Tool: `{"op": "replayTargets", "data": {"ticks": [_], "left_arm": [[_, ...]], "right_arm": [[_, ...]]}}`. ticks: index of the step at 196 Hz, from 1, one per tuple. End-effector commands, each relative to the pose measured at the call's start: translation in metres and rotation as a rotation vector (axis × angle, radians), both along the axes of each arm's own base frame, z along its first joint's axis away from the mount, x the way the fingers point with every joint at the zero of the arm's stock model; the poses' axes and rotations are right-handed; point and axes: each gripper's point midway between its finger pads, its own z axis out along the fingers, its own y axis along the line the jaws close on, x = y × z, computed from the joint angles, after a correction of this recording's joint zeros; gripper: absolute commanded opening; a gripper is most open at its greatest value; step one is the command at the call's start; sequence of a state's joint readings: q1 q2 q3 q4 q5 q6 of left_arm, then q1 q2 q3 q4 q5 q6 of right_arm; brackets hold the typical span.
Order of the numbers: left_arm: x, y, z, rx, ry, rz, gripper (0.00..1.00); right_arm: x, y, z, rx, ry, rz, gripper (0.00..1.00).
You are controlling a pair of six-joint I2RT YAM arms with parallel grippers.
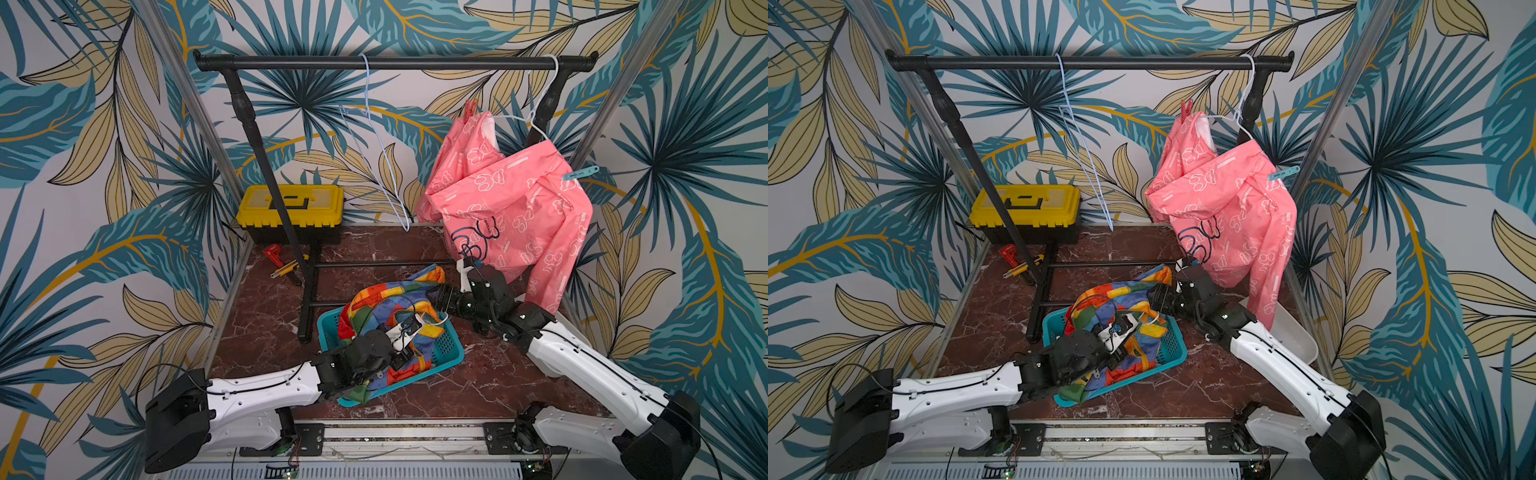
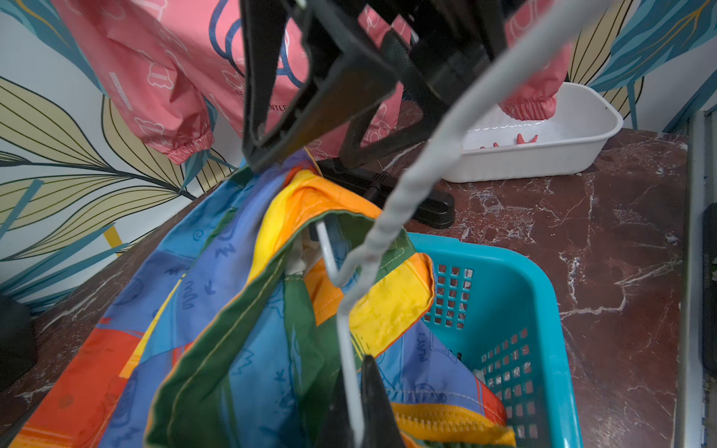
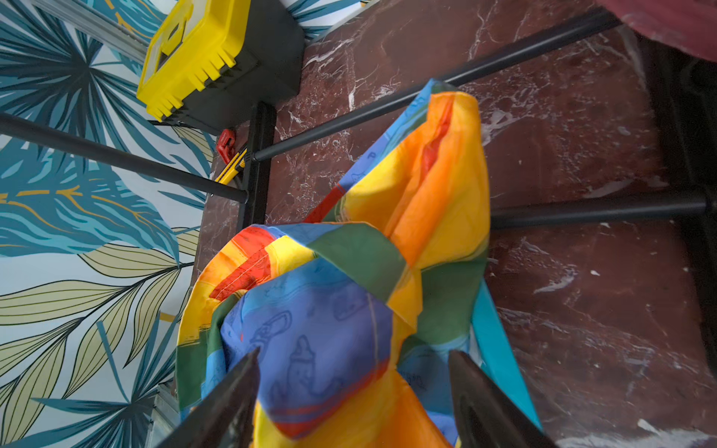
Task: Remove the clothespins securing jackets to the hanger
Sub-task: Remove the clothespin from the hanger.
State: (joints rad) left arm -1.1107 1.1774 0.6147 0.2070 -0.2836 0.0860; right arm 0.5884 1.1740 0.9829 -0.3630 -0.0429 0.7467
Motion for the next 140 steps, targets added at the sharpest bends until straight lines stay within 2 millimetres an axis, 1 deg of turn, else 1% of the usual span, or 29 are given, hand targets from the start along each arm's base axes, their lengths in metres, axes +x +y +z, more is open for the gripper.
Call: {"op": "replayTargets", "data": {"ticks": [1, 21, 42, 55, 75, 96, 109, 130, 140], "left_arm": [[0.006, -0.012, 0.028, -0.061, -0.056, -0.011, 0.00], [0.011, -0.013, 0.029, -0.058, -0.071, 0.009, 0.00], [0.014, -0.017, 0.028, -0.060, -0.080, 0.014, 0.00], [0.018, -0.018, 0.027, -0.057, -0.082, 0.027, 0.00], [0.023, -0.021, 0.027, -0.050, -0.088, 0.038, 0.00], [0.026, -0.025, 0.028, -0.054, -0.094, 0.037, 0.00], [0.032, -0.026, 0.026, -0.048, -0.094, 0.053, 0.00], [0.040, -0.026, 0.024, -0.055, -0.090, 0.071, 0.00], [0.042, -0.026, 0.023, -0.060, -0.079, 0.069, 0.00]], "right_arm": [[0.005, 0.014, 0.011, 0.052, -0.010, 0.023, 0.71], [0.003, 0.017, 0.000, 0.038, 0.028, 0.027, 0.64], [-0.002, 0.018, -0.010, 0.023, 0.064, 0.033, 0.60], [-0.004, 0.015, -0.016, 0.007, 0.085, 0.024, 0.59], [-0.008, 0.013, -0.016, 0.003, 0.093, 0.029, 0.58], [-0.010, 0.019, -0.016, 0.029, 0.105, 0.045, 0.51], [-0.010, 0.022, -0.018, 0.030, 0.113, 0.053, 0.47], [-0.009, 0.024, -0.020, 0.028, 0.105, 0.052, 0.28], [-0.008, 0.025, -0.020, 0.025, 0.107, 0.054, 0.15]]}}
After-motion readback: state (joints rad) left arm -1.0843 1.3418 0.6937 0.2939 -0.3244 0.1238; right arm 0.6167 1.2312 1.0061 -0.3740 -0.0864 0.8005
